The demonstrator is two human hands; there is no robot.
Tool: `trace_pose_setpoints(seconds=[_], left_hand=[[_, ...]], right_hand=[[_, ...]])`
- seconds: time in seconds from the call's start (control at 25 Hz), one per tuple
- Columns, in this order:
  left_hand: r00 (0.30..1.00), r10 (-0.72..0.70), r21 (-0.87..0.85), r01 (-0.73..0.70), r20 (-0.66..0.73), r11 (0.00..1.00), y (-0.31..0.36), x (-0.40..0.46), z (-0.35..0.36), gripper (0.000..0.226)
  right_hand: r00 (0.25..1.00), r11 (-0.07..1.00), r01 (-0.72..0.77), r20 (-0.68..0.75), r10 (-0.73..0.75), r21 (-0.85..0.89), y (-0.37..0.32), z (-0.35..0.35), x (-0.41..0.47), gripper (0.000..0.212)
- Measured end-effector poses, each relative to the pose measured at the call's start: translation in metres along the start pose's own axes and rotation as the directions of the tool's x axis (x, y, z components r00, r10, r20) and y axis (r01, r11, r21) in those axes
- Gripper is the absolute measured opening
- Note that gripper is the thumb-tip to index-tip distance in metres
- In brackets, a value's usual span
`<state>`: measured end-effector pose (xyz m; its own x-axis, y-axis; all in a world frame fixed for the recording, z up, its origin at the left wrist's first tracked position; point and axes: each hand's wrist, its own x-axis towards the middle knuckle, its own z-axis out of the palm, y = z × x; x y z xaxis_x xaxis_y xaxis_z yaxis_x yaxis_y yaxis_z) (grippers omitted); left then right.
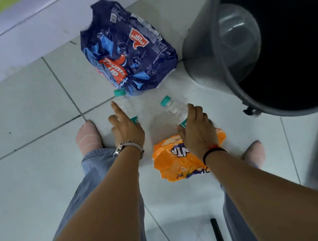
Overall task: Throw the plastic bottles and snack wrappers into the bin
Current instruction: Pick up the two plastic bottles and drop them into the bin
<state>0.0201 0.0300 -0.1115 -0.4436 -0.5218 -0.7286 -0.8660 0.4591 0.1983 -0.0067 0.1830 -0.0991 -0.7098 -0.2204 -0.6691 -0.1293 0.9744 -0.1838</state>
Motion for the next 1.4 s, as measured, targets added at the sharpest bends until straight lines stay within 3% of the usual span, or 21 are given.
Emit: trace_pose_setpoints(seconds=[0.16,0.44,0.6,0.8,1.0,1.12,1.24,1.4], left_hand=[[0.992,0.103,0.032,-0.101,-0.068,0.994,0.020,-0.031,-0.059,0.081],[0.942,0.287,-0.023,-0.295,-0.175,0.955,0.080,-0.070,-0.126,0.082],[0.891,0.400,-0.064,-0.422,-0.217,0.905,0.156,-0.070,-0.138,0.086],[0.784,0.589,0.010,-0.599,-0.199,0.801,0.232,-0.072,-0.120,0.084],[0.749,0.648,0.068,-0.645,-0.138,0.761,0.261,-0.081,-0.079,0.084],[0.766,0.632,0.089,-0.625,-0.122,0.775,0.259,-0.081,-0.062,0.084],[0.761,0.639,0.128,-0.627,-0.110,0.769,0.258,-0.083,-0.052,0.083],[0.706,0.700,0.283,-0.653,-0.108,0.702,0.256,-0.087,-0.044,0.077]], right_hand=[[0.998,0.991,-0.019,-0.055,0.026,0.130,-0.039,-0.053,-0.033,0.063],[0.958,0.880,0.159,-0.285,-0.028,0.447,-0.048,-0.172,-0.058,0.065],[0.865,0.871,0.071,-0.464,0.189,0.486,0.016,-0.212,-0.037,0.064],[0.824,0.867,-0.231,-0.385,0.415,0.441,0.072,-0.207,-0.006,0.060],[0.799,0.831,-0.312,-0.346,0.492,0.462,0.080,-0.192,0.011,0.046],[0.772,0.774,-0.278,-0.347,0.532,0.569,0.087,-0.192,0.016,0.051],[0.733,0.755,-0.156,-0.438,0.521,0.637,0.090,-0.193,0.016,0.049],[0.712,0.809,-0.092,-0.529,0.461,0.580,0.089,-0.192,0.006,0.045]])
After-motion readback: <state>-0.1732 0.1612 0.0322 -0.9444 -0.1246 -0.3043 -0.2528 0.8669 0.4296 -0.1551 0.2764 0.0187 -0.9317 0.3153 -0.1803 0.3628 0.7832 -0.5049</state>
